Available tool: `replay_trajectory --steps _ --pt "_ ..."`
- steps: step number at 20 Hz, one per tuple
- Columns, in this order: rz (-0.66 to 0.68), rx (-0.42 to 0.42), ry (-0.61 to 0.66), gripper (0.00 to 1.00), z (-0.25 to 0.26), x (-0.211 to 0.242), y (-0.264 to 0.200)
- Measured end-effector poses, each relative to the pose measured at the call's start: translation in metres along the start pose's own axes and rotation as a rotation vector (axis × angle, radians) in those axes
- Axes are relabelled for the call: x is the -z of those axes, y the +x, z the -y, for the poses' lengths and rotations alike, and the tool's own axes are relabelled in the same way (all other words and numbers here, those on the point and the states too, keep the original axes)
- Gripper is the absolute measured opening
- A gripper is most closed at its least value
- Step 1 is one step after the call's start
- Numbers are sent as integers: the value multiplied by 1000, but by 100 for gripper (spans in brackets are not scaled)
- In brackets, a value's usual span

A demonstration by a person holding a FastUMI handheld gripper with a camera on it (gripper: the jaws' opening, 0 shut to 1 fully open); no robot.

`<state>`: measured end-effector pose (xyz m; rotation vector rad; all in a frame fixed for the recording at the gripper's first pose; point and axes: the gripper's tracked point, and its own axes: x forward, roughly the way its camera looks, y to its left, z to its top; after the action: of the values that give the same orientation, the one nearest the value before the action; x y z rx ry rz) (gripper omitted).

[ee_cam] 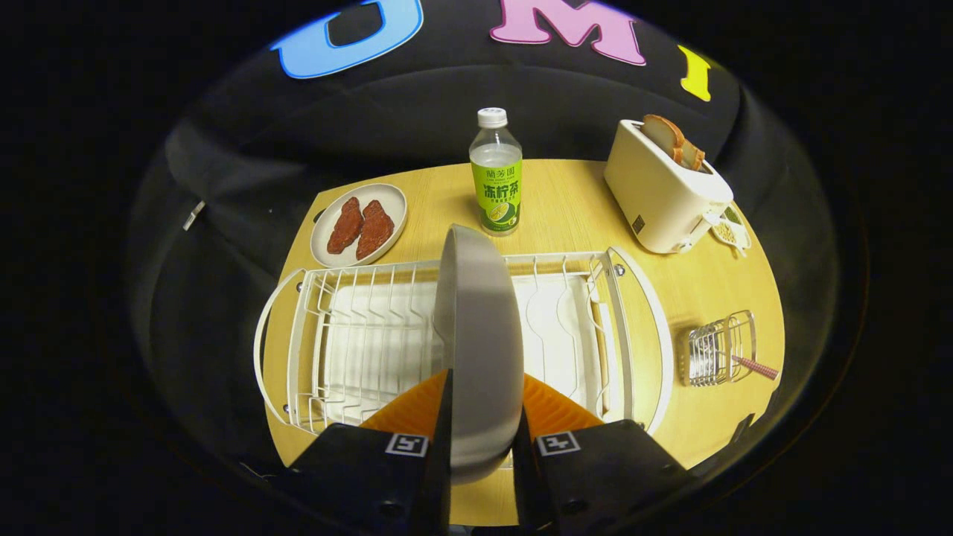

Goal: Take the plate from the dish rack, then take the spoon from the basket and place it into the plate.

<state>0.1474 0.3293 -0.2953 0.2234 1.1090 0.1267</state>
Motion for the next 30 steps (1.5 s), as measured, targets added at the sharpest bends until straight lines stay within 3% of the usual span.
replay_trajectory --steps 5,11,18,30 --pt "94 93 -150 36 9 -34 -14" --pt "91 84 -16 33 38 -43 -20" --pt "120 -33 80 29 48 -47 -44" --pt "120 -318 204 29 101 4 -109"
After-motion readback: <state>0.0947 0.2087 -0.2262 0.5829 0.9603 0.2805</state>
